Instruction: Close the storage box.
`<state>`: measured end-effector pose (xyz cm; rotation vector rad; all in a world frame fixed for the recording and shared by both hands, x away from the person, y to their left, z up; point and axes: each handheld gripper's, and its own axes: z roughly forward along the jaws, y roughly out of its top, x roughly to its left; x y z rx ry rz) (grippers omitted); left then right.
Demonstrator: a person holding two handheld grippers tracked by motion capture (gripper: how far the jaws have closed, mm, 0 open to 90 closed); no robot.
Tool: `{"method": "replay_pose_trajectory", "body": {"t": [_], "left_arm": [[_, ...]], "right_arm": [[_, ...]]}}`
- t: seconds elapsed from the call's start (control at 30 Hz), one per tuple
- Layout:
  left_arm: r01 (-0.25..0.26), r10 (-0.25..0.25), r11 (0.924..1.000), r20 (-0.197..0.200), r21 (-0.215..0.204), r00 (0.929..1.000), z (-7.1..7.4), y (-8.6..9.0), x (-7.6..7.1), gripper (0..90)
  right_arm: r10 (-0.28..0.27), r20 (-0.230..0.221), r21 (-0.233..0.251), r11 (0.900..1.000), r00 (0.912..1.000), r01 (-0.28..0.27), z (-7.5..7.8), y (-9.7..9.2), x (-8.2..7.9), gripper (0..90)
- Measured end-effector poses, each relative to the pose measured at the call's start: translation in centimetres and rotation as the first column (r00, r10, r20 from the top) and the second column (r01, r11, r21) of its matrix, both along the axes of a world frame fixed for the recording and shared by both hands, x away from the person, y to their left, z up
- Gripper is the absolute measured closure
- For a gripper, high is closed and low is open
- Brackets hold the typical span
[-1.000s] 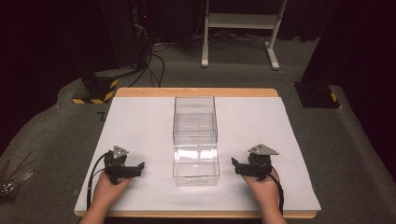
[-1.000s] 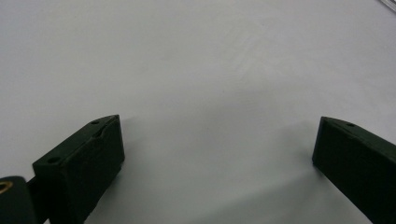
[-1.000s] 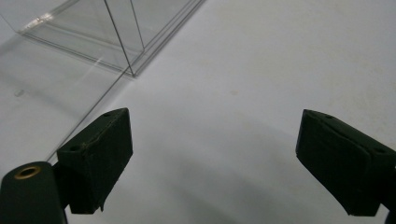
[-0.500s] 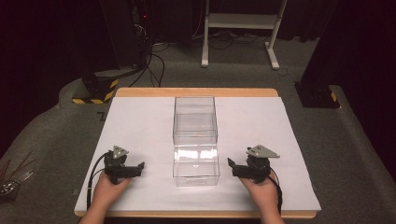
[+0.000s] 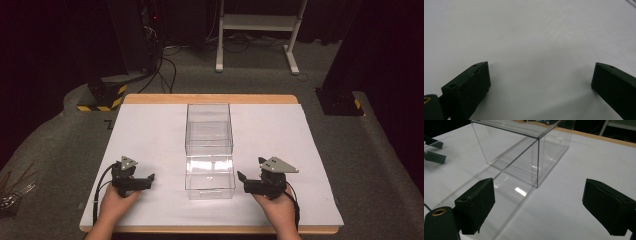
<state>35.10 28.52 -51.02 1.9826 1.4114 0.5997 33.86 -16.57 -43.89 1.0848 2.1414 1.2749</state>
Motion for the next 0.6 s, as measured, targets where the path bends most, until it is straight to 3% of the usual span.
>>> {"method": "replay_pose_trajectory", "body": {"t": [0.6], "left_arm": [[0.0, 0.0, 1.0, 0.0, 0.0, 1.0, 0.0, 0.0, 0.0, 2.4]], "right_arm": [[0.093, 0.03, 0.021, 0.9954, 0.9952, -0.094, 0.8, 2.3, -1.6, 11.5]]}}
